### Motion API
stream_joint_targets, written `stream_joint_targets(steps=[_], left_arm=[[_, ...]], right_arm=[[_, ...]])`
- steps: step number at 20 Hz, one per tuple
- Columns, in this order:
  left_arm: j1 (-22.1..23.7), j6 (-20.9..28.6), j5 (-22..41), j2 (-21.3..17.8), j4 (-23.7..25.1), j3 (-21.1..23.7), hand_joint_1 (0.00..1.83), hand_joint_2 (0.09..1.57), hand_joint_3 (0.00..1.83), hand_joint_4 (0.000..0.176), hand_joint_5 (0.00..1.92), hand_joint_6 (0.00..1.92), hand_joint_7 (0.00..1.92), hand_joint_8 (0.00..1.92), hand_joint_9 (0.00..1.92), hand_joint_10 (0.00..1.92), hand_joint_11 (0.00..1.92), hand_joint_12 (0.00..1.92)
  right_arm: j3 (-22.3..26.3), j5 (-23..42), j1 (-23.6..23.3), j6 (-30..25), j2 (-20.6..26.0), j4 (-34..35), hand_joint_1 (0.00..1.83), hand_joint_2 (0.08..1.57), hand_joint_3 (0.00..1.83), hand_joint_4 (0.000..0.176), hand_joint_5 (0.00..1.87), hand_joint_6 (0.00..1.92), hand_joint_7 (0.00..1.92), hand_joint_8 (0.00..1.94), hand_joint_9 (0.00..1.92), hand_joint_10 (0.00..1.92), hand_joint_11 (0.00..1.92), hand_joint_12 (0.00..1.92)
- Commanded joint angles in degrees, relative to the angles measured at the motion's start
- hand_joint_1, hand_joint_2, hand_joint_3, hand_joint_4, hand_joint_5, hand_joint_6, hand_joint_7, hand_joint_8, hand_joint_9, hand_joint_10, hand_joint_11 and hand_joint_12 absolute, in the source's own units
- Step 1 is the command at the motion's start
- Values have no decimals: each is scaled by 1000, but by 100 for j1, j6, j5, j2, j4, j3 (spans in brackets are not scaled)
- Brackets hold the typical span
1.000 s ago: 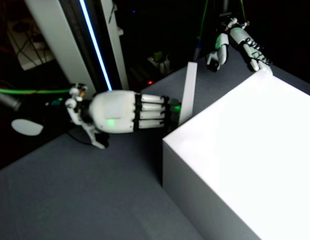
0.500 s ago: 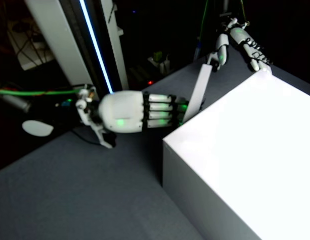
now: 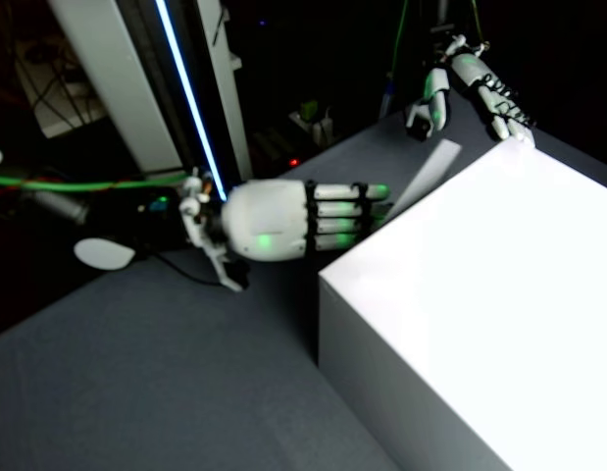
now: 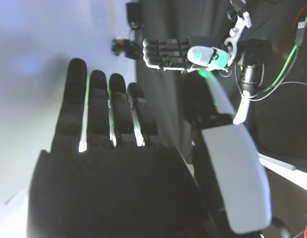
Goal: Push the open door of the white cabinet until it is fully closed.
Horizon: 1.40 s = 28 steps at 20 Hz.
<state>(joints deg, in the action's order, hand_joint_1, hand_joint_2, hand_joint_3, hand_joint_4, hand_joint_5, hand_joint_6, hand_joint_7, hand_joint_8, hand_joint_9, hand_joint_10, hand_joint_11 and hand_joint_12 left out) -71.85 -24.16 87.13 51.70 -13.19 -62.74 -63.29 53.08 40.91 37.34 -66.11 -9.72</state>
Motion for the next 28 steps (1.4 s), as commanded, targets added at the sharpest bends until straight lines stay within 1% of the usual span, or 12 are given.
stream_joint_targets(steps=[1,3,6,7,8,10,18,19,20,26,27,28], left_arm=[[6,32,752,26,-129,-33,388,1559,1,0,120,2,17,1,0,0,0,39],[6,32,742,34,-129,-39,423,1558,0,0,130,1,23,1,0,0,0,44],[6,32,742,37,-129,-42,451,1556,0,0,136,1,27,0,0,0,0,6],[6,32,741,37,-129,-43,423,1558,0,0,135,0,23,0,0,0,21,16],[6,32,741,40,-129,-44,423,1558,0,0,135,0,23,0,0,0,21,16],[6,32,740,41,-129,-46,412,1553,0,0,138,1,19,0,0,0,27,25],[5,32,757,41,-131,-39,360,1555,0,0,123,0,4,1,0,0,0,201],[5,33,763,40,-131,-37,375,1554,0,0,131,2,14,3,0,0,0,211],[5,33,766,38,-131,-34,375,1552,0,0,137,2,20,2,0,0,0,182],[-29,32,828,17,-176,8,371,1545,0,0,115,0,1,0,0,0,0,212],[-42,32,846,2,-181,20,417,1536,0,0,117,1,0,0,0,0,0,192],[-69,30,872,-9,-198,32,434,1526,0,0,108,5,0,0,0,0,0,95]], right_arm=[[-33,565,-107,-32,-51,39,339,1483,4,0,21,0,50,0,82,14,0,453],[-121,445,-203,-32,-149,39,417,1484,0,0,65,7,103,10,102,15,0,472],[-216,290,-291,-32,-243,42,541,1447,0,0,132,5,180,7,182,26,0,813],[-249,236,-314,-32,-273,48,316,1466,0,0,11,0,7,0,13,0,0,500],[-278,197,-334,-32,-303,53,316,1466,0,0,11,0,7,0,13,0,0,500],[-327,95,-383,0,-359,55,193,1465,5,0,0,0,0,0,0,0,0,52],[-318,29,-401,90,-359,140,76,1432,0,0,0,0,0,0,0,0,0,0],[-280,34,-401,90,-359,106,218,1438,11,0,76,22,131,41,190,25,0,823],[-233,58,-401,90,-356,54,271,1449,6,0,79,15,127,25,169,7,0,1072],[212,599,-362,-87,93,-161,404,1408,0,0,156,9,269,14,261,33,0,977],[310,702,-314,-90,235,-193,394,1420,0,0,145,3,240,7,219,13,0,797],[381,799,-257,-90,347,-193,311,1450,3,0,109,4,154,7,116,11,0,249]])
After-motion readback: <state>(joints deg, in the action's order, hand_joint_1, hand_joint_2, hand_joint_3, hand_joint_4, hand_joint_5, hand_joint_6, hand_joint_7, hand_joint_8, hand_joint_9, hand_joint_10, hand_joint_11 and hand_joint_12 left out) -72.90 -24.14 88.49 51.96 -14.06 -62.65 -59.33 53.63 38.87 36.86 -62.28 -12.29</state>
